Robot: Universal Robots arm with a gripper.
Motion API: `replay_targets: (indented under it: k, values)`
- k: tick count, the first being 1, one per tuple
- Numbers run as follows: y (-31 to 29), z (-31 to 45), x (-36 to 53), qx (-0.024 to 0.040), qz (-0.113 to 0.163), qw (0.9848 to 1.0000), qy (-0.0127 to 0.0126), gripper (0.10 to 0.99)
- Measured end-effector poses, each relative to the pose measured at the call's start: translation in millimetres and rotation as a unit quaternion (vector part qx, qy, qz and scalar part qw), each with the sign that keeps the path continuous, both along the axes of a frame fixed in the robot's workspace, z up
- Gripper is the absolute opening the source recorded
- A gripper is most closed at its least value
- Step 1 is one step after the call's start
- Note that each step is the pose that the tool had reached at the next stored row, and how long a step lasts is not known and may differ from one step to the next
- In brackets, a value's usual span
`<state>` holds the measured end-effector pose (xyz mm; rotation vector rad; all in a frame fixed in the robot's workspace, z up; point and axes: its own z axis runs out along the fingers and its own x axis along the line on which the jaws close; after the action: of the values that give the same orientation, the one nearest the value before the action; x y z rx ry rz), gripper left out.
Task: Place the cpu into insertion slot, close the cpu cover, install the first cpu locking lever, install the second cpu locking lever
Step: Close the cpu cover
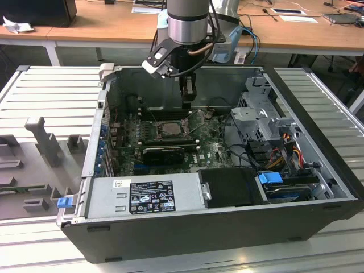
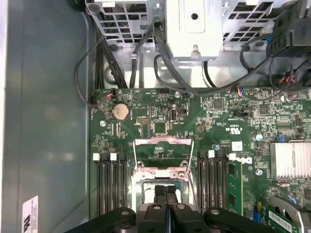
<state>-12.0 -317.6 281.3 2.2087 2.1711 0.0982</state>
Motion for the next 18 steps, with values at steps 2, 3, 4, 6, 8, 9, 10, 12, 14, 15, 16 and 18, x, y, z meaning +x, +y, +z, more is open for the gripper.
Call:
replay_targets:
  k: [2,3,4,6,8,9,10,12,14,15,16,18]
  values:
    - [0.1,1.9,3.2,0.0001,0.000,1.0000,-0.0001,0.106]
    - [0.1,2.1,5.2,0.0001,0.000,1.0000,-0.0001,0.106]
    - [0.1,2.2,7.0,0.0002,0.000,1.0000,-0.0001,0.106]
    - [0.0,2.5,11.6,0.0000,0.000,1.0000,0.0000,0.106]
    - [0.0,2.5,16.8,0.0000,0.000,1.0000,0.0000,0.106]
    - [0.0,2.5,19.3,0.0000,0.000,1.0000,0.0000,0.106]
    - [0.0,2.5,21.2,-0.0001,0.000,1.0000,0.0000,0.106]
    - [0.1,2.5,27.9,0.0000,0.000,1.0000,0.0000,0.106]
    - [0.1,2.4,33.1,0.0001,0.000,1.0000,0.0000,0.106]
    - [0.1,2.4,34.5,0.0001,0.000,1.0000,0.0000,0.106]
    - [0.2,2.4,35.7,0.0001,0.000,1.0000,0.0000,0.106]
    - [0.2,2.4,38.4,0.0000,0.000,1.0000,0.0000,0.106]
